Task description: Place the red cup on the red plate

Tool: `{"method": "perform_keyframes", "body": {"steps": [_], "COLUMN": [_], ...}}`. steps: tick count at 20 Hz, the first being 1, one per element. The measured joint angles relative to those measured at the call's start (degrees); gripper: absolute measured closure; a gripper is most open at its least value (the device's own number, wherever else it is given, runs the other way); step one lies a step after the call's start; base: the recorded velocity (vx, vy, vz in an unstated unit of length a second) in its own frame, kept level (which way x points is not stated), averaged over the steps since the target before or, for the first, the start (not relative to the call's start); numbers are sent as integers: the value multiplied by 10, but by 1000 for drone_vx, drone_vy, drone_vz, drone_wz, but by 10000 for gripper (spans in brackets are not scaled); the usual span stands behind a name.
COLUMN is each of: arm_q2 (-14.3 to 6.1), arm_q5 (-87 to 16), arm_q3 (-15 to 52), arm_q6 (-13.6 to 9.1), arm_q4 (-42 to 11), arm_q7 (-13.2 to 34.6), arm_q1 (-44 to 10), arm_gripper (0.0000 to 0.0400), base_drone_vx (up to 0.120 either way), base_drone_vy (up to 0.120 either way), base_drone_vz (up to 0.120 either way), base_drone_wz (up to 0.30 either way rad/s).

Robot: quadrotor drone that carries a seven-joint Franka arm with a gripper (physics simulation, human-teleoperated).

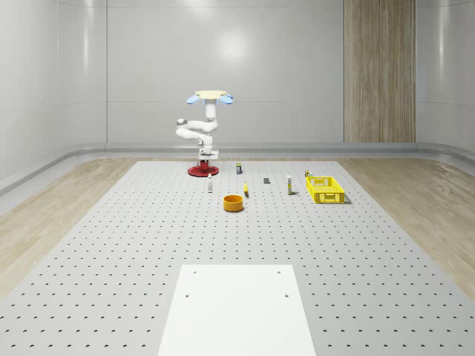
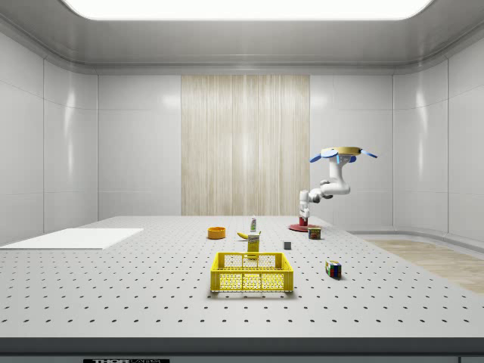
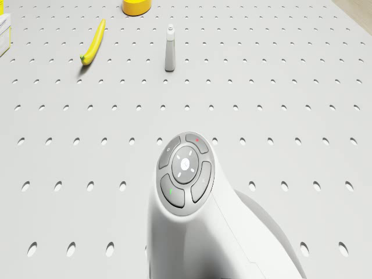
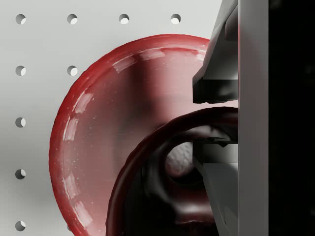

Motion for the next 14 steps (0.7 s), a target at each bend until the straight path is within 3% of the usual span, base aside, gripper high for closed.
{"method": "perform_keyframes", "body": {"steps": [3,5,7,10,14], "arm_q2": [3,5,7,9,12], "arm_q5": [-14,-20,-21,-12,-2], "arm_q3": [-14,-20,-21,-9,2], "arm_q6": [3,3,2,-5,-12], "arm_q4": [5,7,7,2,-2], "arm_q7": [0,0,-1,-2,-3], "arm_q1": [-3,-4,-3,1,5], "arm_gripper": [300,182,111,52,19], "base_drone_vx": [0,0,0,0,0], "base_drone_vy": [0,0,0,0,0], "base_drone_vz": [0,0,0,0,0], "base_drone_wz": [0,0,0,0,0]}}
